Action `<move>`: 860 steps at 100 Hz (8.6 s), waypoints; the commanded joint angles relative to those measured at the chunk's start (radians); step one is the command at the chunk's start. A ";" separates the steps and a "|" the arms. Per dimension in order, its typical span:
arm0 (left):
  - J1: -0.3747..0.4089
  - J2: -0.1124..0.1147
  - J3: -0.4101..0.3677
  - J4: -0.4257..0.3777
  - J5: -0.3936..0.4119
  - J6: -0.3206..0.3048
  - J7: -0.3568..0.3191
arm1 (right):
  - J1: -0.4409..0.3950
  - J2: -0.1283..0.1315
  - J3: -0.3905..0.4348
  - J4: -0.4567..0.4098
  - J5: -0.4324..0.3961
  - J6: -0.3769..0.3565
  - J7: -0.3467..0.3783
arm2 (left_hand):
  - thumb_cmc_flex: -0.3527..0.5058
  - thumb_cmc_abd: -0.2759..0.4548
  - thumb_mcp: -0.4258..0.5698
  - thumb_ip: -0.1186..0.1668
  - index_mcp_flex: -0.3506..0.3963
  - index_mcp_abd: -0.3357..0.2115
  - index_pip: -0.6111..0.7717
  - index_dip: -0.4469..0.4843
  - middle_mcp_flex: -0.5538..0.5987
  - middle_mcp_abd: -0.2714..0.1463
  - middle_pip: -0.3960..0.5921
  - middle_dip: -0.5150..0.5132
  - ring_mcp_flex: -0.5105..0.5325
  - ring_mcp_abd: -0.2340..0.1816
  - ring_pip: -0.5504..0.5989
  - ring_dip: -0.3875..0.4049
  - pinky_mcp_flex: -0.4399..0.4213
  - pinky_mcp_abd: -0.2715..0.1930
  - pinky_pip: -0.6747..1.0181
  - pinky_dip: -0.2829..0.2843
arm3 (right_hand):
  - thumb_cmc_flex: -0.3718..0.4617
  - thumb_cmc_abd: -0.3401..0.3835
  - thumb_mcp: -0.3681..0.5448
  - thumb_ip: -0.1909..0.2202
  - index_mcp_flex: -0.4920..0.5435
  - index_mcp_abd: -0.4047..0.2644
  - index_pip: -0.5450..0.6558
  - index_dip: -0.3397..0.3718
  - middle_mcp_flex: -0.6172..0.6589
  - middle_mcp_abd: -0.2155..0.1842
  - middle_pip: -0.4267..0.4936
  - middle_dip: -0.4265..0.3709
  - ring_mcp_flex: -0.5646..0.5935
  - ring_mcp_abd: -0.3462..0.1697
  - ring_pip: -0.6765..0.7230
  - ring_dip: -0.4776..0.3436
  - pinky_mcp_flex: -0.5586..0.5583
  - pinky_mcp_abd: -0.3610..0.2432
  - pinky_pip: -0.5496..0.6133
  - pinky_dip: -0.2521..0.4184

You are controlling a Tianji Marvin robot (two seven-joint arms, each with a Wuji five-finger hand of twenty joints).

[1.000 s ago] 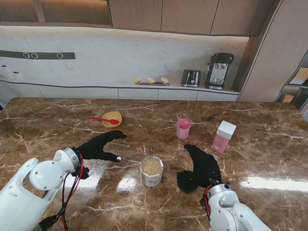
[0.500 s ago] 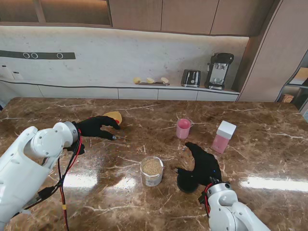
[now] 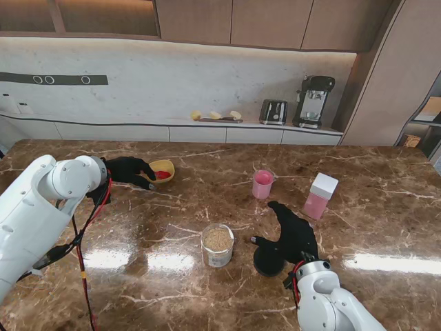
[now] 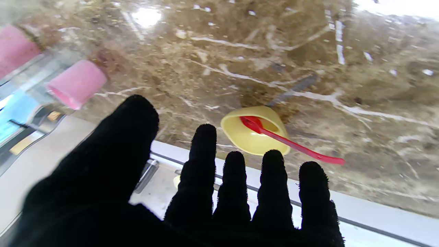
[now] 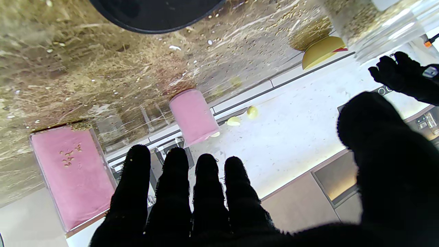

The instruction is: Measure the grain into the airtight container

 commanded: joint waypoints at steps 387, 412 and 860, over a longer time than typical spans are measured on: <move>-0.530 -0.238 0.795 0.846 -0.102 -0.025 0.458 | 0.013 -0.011 0.000 0.049 0.074 0.038 0.038 | 0.103 0.083 -0.009 -0.048 -0.112 -0.134 0.336 0.228 -0.116 -0.034 -0.002 0.164 -0.185 0.001 0.138 0.137 -0.017 -0.026 -0.137 0.171 | -0.025 0.051 -0.034 0.042 0.014 -0.034 0.002 -0.030 -0.004 0.002 -0.004 0.010 -0.002 0.006 0.014 0.025 0.003 0.026 0.059 0.022; -0.556 -0.298 0.843 0.955 -0.131 -0.066 0.490 | 0.014 -0.010 0.003 0.056 0.074 0.038 0.039 | 0.141 0.067 -0.055 -0.056 -0.107 -0.141 0.419 0.278 -0.110 -0.036 0.031 0.155 -0.179 0.002 0.154 0.131 -0.015 -0.026 -0.113 0.158 | -0.022 0.052 -0.035 0.042 0.014 -0.038 0.000 -0.030 -0.006 0.002 -0.004 0.010 -0.001 0.006 0.014 0.025 0.004 0.026 0.061 0.026; -0.095 -0.080 0.203 0.183 0.188 -0.020 0.531 | 0.038 -0.014 0.019 0.122 0.085 -0.010 0.016 | 0.385 0.143 -0.233 -0.060 0.120 -0.414 0.462 0.639 0.741 -0.054 0.284 0.345 0.487 0.079 0.357 0.212 0.085 0.028 0.281 0.226 | 0.003 0.092 -0.068 0.045 0.023 -0.055 -0.013 -0.021 0.010 -0.002 0.003 0.013 0.007 0.009 0.017 0.030 0.012 0.033 0.066 0.053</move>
